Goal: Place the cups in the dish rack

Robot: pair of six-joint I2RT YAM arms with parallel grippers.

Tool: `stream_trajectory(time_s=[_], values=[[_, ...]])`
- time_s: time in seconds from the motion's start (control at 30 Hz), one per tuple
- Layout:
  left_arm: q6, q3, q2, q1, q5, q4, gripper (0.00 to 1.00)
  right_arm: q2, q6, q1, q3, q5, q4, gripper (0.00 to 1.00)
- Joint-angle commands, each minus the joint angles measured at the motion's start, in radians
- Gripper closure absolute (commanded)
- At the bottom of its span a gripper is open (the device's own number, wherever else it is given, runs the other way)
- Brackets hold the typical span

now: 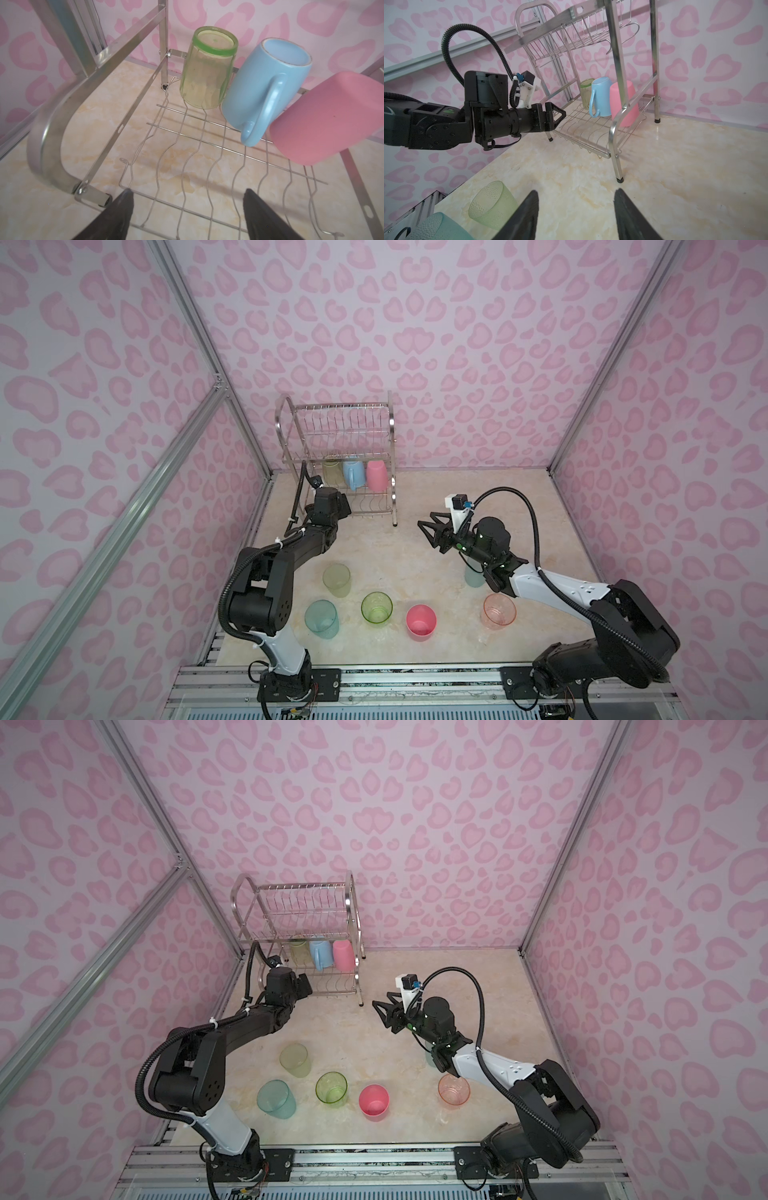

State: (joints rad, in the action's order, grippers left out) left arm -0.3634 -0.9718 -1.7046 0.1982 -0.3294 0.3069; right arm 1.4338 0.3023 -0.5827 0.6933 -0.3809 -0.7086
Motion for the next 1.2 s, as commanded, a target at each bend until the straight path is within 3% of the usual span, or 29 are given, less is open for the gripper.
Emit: stream_trajectory(time_s=[0.0,0.23,0.47,0.7,0.9,1.17], values=[[-0.039,0.052,0.061,0.017,-0.03,-0.001,0.16,-0.015,-0.044,-0.015,-0.004,0.024,0.029,0.42],[-0.132,0.173,0.236,0.076,-0.081,-0.107,0.17,-0.031,-0.163,-0.083,0.04,0.044,0.156,0.42],[-0.25,0.19,0.443,0.106,-0.111,-0.415,0.18,-0.002,-0.315,-0.181,0.136,0.051,0.346,0.42],[-0.276,0.161,0.554,0.097,-0.084,-0.664,0.18,0.055,-0.379,-0.245,0.235,0.055,0.464,0.42],[-0.28,0.136,0.545,0.022,0.045,-0.771,0.18,0.185,-0.445,-0.321,0.407,0.152,0.654,0.43],[-0.303,0.17,0.53,-0.082,0.234,-0.786,0.18,0.402,-0.477,-0.413,0.709,0.25,0.918,0.44]])
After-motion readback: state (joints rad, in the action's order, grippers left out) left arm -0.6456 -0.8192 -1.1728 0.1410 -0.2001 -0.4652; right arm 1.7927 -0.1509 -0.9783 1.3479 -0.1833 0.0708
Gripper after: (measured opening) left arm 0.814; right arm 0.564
